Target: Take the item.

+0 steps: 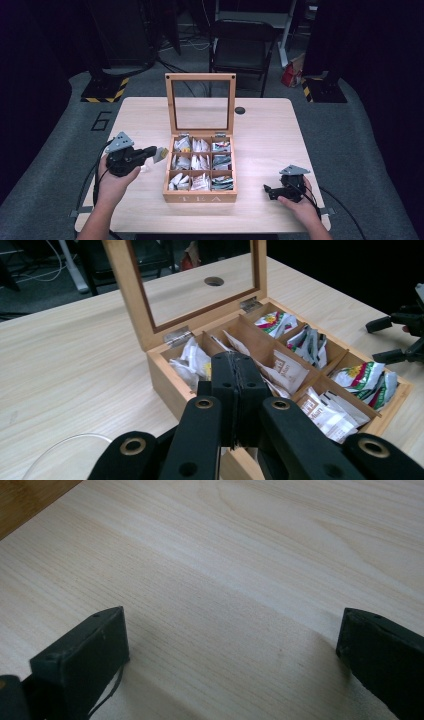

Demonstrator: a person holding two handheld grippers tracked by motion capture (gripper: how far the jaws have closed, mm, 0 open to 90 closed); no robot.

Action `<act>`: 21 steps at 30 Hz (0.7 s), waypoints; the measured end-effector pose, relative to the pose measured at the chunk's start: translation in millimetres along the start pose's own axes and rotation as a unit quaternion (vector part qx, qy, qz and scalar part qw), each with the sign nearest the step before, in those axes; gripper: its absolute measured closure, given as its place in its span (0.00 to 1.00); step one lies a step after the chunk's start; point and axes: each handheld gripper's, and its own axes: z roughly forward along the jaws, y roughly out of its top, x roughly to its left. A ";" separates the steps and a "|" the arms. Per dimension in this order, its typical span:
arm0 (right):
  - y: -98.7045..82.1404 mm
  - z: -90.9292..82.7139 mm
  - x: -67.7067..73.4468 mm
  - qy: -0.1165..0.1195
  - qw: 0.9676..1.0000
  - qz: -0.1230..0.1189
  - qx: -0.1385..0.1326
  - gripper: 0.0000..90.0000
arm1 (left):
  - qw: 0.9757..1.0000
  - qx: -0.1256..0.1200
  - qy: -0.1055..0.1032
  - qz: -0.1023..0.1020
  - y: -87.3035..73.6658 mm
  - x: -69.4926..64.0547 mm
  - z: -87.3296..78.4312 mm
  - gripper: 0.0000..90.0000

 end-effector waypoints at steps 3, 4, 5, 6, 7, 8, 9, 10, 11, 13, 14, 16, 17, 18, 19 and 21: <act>0.0 0.0 0.0 0.000 1.000 0.000 0.000 0.00 | 1.000 0.001 0.005 -0.004 -0.7 4.5 -2.8 1.00; 0.0 0.0 -0.1 0.000 1.000 0.000 0.000 0.00 | 1.000 -0.001 0.009 -0.004 -1.1 5.8 -3.6 0.99; 0.0 0.0 0.0 0.000 1.000 0.000 0.000 0.00 | 1.000 0.000 0.008 -0.007 -1.5 7.4 -4.9 0.99; 0.0 0.0 0.0 0.000 1.000 0.000 0.000 0.00 | 1.000 -0.002 0.011 -0.008 -2.0 8.9 -5.5 0.99; 0.0 0.0 0.0 0.000 1.000 0.000 0.000 0.00 | 1.000 -0.001 0.012 -0.011 -2.5 10.2 -6.6 0.99; 0.0 0.0 0.0 0.000 1.000 0.000 0.000 0.00 | 1.000 -0.006 0.016 -0.014 -3.4 11.3 -6.8 0.99; 0.0 0.0 0.0 0.000 1.000 0.000 0.000 0.00 | 1.000 -0.005 0.017 -0.014 -3.8 13.0 -8.0 0.99; 0.0 0.0 0.0 0.000 1.000 0.000 0.000 0.00 | 1.000 -0.009 0.019 -0.019 -4.5 13.9 -8.5 0.99; 0.0 0.0 0.0 0.000 1.000 0.000 0.000 0.00 | 1.000 -0.008 0.020 -0.023 -4.8 15.1 -9.6 0.99; 0.0 0.0 0.0 0.000 1.000 0.000 0.000 0.00 | 0.999 -0.009 0.024 -0.023 -5.3 18.1 -11.2 0.99; 0.0 0.0 0.0 0.000 1.000 0.000 0.000 0.00 | 0.999 -0.010 0.026 -0.027 -5.7 19.0 -12.1 0.99; 0.0 0.0 0.0 0.000 1.000 0.000 0.000 0.00 | 0.999 -0.010 0.029 -0.029 -5.9 21.7 -13.5 0.99; 0.0 0.0 0.0 0.000 1.000 0.000 0.000 0.00 | 0.999 -0.010 0.029 -0.029 -5.9 21.7 -13.5 0.99; 0.0 0.0 0.0 0.000 1.000 0.000 0.000 0.00 | 0.999 -0.010 0.033 -0.030 -6.2 24.5 -15.0 0.99; 0.0 0.0 0.0 0.000 1.000 0.000 0.000 0.00 | 0.999 -0.010 0.033 -0.030 -6.2 24.5 -15.0 0.99; 0.0 0.0 0.0 0.000 1.000 0.000 0.000 0.00 | 0.999 -0.010 0.036 -0.033 -6.4 27.2 -16.8 0.99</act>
